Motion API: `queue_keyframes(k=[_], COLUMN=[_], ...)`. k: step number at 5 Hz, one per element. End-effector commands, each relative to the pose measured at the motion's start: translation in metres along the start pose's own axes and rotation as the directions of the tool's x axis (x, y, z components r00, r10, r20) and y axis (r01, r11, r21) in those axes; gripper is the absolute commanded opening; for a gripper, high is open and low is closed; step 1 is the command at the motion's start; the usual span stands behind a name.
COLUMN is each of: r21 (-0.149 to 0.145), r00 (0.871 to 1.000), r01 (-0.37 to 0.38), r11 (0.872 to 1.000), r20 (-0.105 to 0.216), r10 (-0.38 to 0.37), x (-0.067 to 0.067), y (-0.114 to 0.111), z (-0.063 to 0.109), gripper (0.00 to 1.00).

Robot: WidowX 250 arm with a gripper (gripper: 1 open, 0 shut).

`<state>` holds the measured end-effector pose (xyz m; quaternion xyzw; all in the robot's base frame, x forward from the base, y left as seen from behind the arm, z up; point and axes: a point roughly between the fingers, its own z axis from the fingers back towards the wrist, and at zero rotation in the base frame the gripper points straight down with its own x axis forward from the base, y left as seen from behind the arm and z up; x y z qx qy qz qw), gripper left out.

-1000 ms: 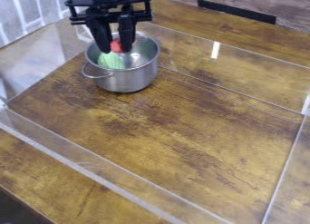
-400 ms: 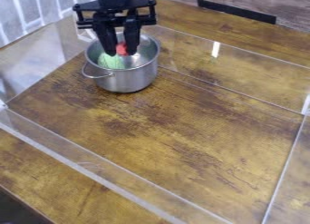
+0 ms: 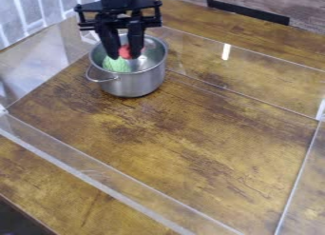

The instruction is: Move the orange spoon to the left

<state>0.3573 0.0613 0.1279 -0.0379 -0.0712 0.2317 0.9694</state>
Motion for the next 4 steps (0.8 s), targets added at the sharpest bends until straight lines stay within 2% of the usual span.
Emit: queue_keyframes(k=[1,2,4], r21=[-0.021,-0.019,-0.015], r00=[0.997,0.997,0.997], r01=[0.008,0.013,0.055], r11=[1.000,1.000,0.998], r20=[0.083,0.078,0.061], r10=[-0.006,-0.012,-0.054], x=[0.012,0.015,0.008], y=[0.009,0.018,0.009], z=[0.037,0.040,0.013], gripper=[0.00,0.00,0.00])
